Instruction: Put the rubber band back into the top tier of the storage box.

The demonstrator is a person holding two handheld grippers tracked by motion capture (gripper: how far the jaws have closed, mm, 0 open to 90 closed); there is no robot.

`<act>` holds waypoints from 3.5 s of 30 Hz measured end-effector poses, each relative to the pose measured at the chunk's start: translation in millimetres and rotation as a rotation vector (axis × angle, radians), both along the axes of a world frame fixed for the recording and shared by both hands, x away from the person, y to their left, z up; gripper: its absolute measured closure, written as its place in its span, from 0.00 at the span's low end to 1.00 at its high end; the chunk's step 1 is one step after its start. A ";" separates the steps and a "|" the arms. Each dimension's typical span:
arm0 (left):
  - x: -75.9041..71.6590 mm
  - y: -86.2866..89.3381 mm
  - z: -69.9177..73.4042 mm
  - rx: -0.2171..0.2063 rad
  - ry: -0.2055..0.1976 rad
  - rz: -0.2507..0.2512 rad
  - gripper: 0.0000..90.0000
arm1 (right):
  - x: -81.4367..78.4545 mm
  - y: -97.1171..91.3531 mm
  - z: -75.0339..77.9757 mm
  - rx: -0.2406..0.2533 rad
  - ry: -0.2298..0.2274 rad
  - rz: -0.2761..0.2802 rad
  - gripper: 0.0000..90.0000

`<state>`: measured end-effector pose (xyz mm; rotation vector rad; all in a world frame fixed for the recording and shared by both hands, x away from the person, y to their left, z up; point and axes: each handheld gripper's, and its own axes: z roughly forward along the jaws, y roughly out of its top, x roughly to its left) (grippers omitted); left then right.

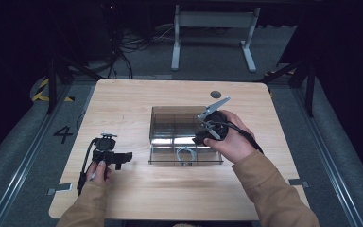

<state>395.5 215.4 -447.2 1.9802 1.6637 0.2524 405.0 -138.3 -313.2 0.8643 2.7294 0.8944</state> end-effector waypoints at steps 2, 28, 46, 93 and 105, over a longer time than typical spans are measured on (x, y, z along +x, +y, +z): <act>1.5 3.0 0.3 -0.007 0.000 0.008 0.18 | -0.7 -4.0 4.9 0.003 -0.019 -0.008 0.81; -1.2 4.1 2.6 -0.003 -0.010 0.035 0.18 | -10.2 -90.3 0.9 0.059 -0.044 -0.176 0.73; -1.3 3.1 2.5 0.005 -0.009 0.030 0.18 | -15.3 -151.2 -15.3 0.102 -0.096 -0.275 0.64; -1.4 1.4 2.2 0.007 -0.004 0.023 0.18 | -13.6 -175.9 -116.4 0.049 -0.025 -0.322 0.61; -1.7 0.3 2.0 0.003 -0.010 0.020 0.18 | -21.7 -170.7 -134.3 0.041 -0.034 -0.320 0.61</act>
